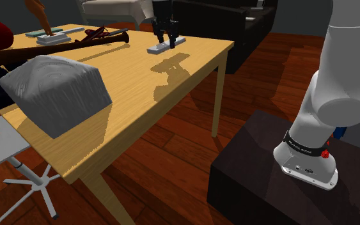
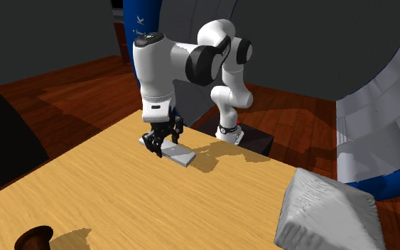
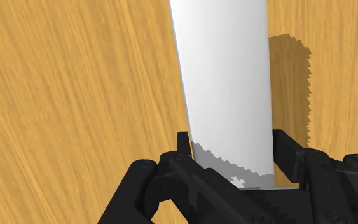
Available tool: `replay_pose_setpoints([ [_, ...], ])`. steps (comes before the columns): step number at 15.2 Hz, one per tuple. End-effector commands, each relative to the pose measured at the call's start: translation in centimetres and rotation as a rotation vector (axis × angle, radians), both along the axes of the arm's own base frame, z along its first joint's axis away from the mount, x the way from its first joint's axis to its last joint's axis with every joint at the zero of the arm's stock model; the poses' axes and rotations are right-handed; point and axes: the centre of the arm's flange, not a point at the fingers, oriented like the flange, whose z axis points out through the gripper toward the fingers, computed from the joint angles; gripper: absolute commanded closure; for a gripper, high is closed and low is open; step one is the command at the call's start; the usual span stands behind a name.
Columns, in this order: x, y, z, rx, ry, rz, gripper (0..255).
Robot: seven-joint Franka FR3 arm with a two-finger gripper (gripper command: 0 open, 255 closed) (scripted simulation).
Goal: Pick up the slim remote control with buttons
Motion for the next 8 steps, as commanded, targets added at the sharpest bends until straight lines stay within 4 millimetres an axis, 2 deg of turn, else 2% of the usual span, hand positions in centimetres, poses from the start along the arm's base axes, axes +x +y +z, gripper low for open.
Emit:
replay_pose_setpoints([
  [1, 0.0, 0.1, 1.1, 0.0, 0.0, 0.0, 255],
  [6, 0.0, 0.1, 3.8, 0.0, 0.0, 0.0, 255],
  [8, 0.0, 0.1, 3.8, 0.0, 0.0, 0.0, 255],
])
